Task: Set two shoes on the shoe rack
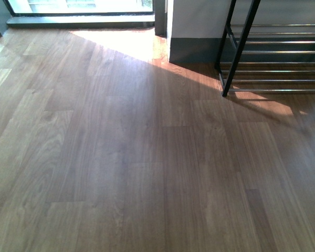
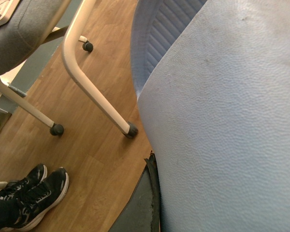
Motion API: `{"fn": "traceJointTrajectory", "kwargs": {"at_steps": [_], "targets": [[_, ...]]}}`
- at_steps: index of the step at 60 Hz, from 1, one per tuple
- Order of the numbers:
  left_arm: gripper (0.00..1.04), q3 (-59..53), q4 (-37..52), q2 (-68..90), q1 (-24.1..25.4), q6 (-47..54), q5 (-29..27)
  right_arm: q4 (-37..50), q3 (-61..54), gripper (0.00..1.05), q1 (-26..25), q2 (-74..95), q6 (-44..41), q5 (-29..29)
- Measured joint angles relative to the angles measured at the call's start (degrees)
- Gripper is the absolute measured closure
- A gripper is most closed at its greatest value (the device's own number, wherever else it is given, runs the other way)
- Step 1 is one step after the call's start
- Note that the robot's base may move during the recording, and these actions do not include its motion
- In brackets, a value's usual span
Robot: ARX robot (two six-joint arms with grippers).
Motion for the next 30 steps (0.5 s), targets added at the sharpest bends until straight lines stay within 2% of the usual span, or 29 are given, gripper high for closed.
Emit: {"fn": "traceJointTrajectory", "kwargs": {"at_steps": [30], "targets": [[1.03, 0.0, -0.02, -0.02, -0.09, 0.0, 0.11, 0.0, 0.0, 1.03, -0.07, -0.04, 0.0, 0.09]]}}
